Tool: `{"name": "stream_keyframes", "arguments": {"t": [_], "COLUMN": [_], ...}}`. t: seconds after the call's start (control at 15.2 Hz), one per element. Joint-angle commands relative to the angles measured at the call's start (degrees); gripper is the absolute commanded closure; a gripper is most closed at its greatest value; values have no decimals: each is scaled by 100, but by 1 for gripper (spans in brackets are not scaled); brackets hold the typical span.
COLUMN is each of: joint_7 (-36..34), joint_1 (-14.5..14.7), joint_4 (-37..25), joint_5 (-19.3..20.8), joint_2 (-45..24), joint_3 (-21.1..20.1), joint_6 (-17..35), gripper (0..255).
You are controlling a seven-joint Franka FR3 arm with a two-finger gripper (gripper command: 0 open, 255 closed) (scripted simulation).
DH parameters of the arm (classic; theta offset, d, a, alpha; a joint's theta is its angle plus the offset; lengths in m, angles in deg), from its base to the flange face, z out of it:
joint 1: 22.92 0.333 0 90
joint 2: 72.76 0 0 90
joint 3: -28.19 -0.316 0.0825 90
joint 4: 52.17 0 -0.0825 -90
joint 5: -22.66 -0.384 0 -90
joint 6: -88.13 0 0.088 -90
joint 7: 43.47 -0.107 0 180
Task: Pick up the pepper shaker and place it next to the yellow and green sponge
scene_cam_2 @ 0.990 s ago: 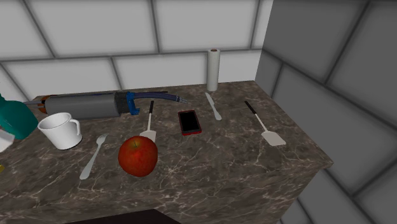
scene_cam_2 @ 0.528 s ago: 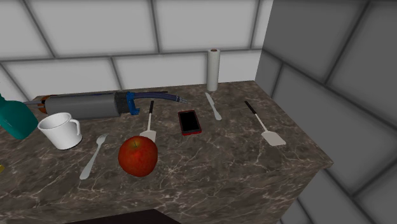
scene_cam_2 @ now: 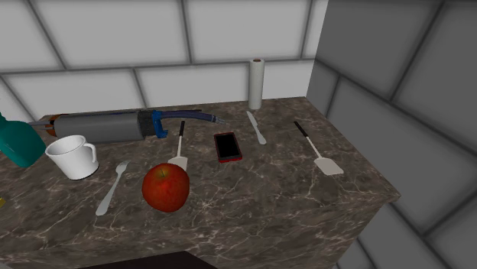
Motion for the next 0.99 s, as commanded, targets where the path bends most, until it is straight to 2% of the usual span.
{"name": "stream_keyframes", "arguments": {"t": [0.0,0.92], "joint_7": [-20,-153], "joint_1": [45,537], "joint_4": [182,1323], "joint_5": [-115,-808], "joint_2": [109,904], "joint_3": [-118,-861], "joint_6": [81,388], "gripper": [255,255]}}
